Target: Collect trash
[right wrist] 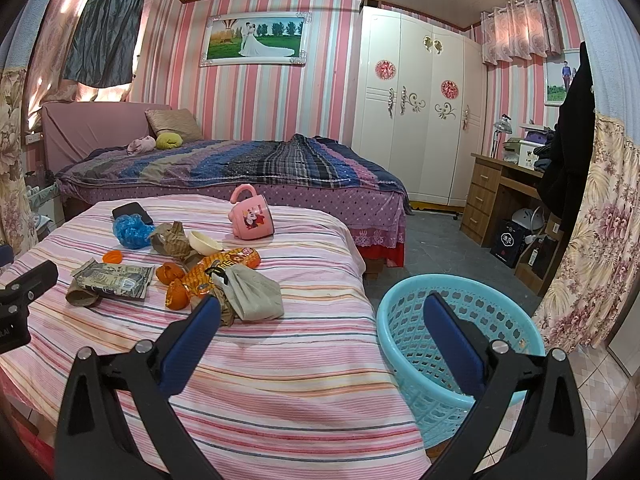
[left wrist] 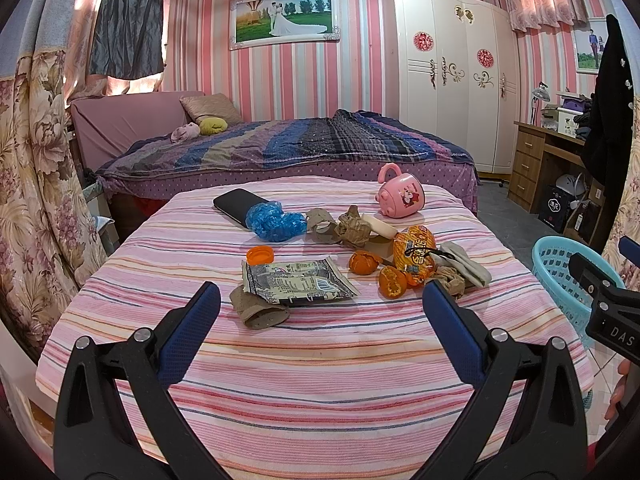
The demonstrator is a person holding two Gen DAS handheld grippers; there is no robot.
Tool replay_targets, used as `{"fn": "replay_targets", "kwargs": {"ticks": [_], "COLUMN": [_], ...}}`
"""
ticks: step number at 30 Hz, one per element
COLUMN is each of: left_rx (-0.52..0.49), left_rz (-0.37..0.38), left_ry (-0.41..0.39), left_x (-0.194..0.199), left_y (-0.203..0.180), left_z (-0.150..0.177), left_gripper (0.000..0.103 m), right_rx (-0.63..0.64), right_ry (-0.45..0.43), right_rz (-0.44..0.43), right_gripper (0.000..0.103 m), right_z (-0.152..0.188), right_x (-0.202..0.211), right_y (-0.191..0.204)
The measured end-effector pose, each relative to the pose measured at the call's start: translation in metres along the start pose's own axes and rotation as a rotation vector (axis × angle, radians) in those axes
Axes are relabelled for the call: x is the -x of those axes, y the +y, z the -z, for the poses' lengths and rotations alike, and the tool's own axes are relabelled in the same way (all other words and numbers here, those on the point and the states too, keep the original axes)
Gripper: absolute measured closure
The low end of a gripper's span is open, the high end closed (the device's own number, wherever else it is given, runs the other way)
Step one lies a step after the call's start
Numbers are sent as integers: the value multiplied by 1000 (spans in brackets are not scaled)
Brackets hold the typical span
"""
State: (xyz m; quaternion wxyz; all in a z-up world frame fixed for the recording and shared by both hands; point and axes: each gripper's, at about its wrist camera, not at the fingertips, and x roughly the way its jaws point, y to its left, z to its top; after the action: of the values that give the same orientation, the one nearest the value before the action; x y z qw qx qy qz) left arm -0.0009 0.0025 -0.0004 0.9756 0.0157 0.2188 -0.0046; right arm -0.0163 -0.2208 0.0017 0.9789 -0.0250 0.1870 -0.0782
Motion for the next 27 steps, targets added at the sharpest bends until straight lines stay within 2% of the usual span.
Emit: {"fn": "replay_targets", "kwargs": {"ticks": [27], "left_rx": [0], "left_rz": [-2], "left_ry": [-1], "left_x": [1], "left_y": [0], "left_z": [0], "left_gripper": [5], "right_rx": [1], "right_ry": [-3], "right_rz": [7], "right_gripper": [4], "right_z": [0], "right_x": [0], "right_y": [1]}}
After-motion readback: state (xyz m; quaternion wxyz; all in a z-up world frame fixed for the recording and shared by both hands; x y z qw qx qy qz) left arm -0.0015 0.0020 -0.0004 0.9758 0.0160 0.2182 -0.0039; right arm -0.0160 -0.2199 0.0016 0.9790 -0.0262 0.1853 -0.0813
